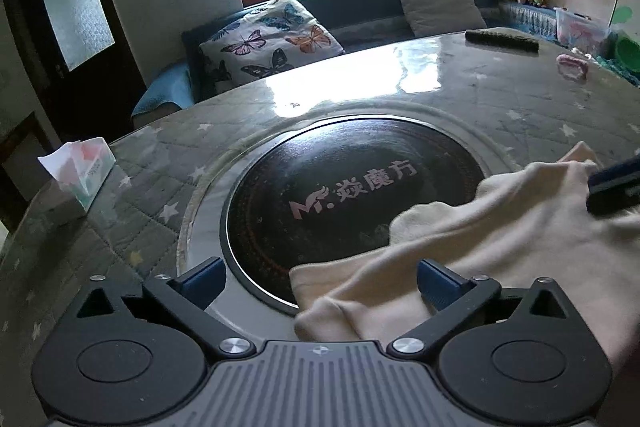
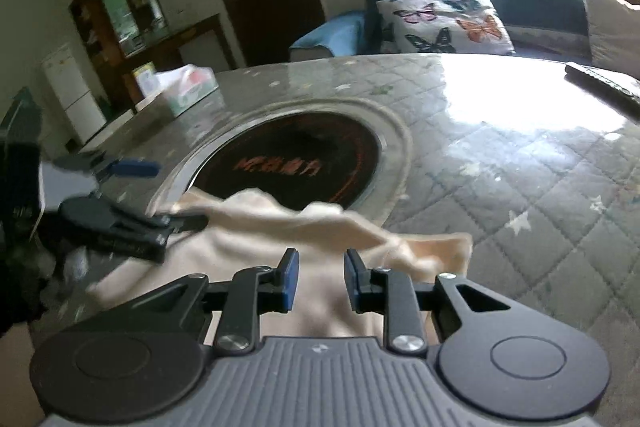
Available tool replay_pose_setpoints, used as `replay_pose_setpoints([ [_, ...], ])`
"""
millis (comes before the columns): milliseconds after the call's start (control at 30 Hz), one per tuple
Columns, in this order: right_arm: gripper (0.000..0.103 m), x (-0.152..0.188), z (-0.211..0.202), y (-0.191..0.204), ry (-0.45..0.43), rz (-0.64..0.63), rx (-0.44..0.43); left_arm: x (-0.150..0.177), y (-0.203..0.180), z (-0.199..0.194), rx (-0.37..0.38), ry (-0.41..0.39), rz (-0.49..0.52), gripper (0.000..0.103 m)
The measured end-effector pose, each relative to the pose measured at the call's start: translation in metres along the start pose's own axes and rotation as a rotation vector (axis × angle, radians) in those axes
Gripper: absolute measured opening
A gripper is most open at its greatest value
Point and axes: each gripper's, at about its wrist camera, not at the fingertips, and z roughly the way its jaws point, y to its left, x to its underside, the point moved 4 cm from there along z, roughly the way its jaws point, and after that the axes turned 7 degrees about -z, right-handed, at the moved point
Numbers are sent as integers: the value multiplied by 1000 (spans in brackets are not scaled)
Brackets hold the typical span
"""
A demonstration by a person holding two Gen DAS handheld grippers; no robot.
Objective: Fold clothes
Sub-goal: 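Lay the hem over the collar and open both grippers, then grasp the folded sweatshirt edge with the right gripper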
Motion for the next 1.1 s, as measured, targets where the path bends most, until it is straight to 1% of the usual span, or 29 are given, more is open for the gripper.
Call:
replay_pose_setpoints([
  [133,25,18,-5,2,22,2,5,10,-1,-10,-20,-5,2,103],
  [200,24,25,-7,-5,26,32,21,14,1,-14,-31,-7,-2,103],
  [267,24,26,-12,-10,13,63,19,16,4,-20,-41,-11,-17,103],
  [367,30,24,-24,-6,-16,53,29,20,8,-33,-45,-27,-38,103],
  [400,34,24,-28,-3,-25,47,23,21,8,-38,-45,-34,-43,103],
  [600,37,36,-44,18,-44,37,-40,38,9,-58,-50,-41,-71,103],
  [700,39,48,-44,22,-29,39,-46,48,11,-58,-63,-24,-77,103],
  [800,40,60,-44,15,-15,67,-39,59,14,-55,-75,0,-89,103],
  [900,40,64,-51,11,-26,86,-35,62,18,-60,-67,-4,-116,103],
  [967,43,63,-56,11,-35,81,-27,62,21,-66,-61,-16,-137,103],
  [1000,49,63,-59,12,-41,79,-27,62,23,-67,-61,-18,-145,103],
  [1033,52,63,-60,12,-44,79,-28,63,24,-68,-63,-18,-152,103],
  [1100,52,66,-58,11,-35,82,-26,67,27,-64,-72,1,-158,103],
])
